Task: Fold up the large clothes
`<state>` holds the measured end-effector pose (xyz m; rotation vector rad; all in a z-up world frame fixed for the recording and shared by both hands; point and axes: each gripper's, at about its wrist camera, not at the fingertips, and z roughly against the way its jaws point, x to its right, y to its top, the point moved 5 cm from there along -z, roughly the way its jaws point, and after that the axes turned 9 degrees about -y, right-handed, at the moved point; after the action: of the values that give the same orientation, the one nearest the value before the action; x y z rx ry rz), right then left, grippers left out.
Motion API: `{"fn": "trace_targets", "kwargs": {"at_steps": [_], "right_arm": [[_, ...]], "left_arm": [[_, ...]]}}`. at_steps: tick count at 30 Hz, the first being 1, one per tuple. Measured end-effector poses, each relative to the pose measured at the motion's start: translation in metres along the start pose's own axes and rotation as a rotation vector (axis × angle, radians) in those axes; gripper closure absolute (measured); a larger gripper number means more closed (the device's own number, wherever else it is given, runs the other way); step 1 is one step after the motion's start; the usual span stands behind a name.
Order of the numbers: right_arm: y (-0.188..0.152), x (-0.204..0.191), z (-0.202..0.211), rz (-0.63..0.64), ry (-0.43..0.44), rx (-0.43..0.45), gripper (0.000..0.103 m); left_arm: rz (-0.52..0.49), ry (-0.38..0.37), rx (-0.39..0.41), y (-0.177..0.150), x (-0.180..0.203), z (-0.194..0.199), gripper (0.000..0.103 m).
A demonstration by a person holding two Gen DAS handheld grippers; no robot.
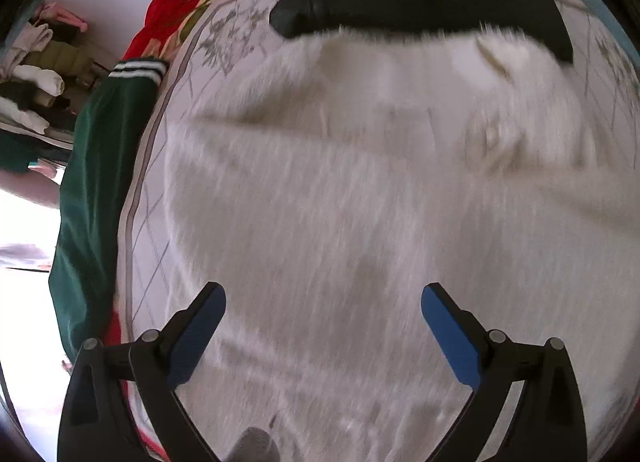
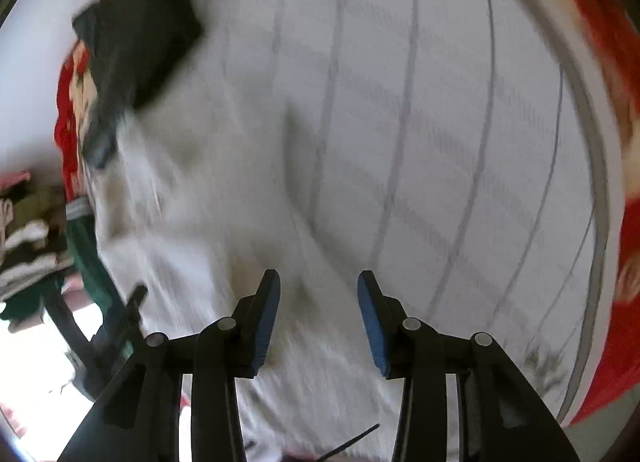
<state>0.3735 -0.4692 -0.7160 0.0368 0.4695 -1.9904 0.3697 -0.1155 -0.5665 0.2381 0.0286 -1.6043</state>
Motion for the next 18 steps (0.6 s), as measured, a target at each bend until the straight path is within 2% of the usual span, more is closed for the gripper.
{"fn": "trace_targets", "kwargs": {"at_steps": [3,5,7,9,12,14,18], "right_arm": [[-0.02,-0.003,-0.031,0.05,-0.018,-0.015,0.061],[-0.017,0.006,-0.047,0.025,-0.067,0.02,0.062],[-0.011,0.023,-0.049,-0.049,-0.121,0.095,0.066],[-0.01,0.031,-0.052,-0.11,-0.09,0.108,0.066],[-0.013,0.026,-0.053,-0.097,-0.146,0.131,0.066],[-0.015,0.01,-0.056,-0.091,-0.179,0.133,0.066],[-0.02,-0.019,-0.045,-0.053,-0.179,0.168,0.064]], "left_arm": [[-0.024,0.023,-0.049,-0.027,0.003,-0.014,0.003],[-0.021,0.024,-0.083,-0.043,0.006,-0.028,0.003],[-0.015,0.029,-0.089,-0.052,0.009,-0.037,0.003],[-0.012,0.035,-0.08,-0.051,0.01,-0.039,0.003],[0.006,0.029,-0.085,-0.048,0.012,-0.042,0.003],[0.016,0.021,-0.09,-0.044,0.01,-0.042,0.003],[0.027,0.006,-0.098,-0.036,0.008,-0.043,0.003]]}}
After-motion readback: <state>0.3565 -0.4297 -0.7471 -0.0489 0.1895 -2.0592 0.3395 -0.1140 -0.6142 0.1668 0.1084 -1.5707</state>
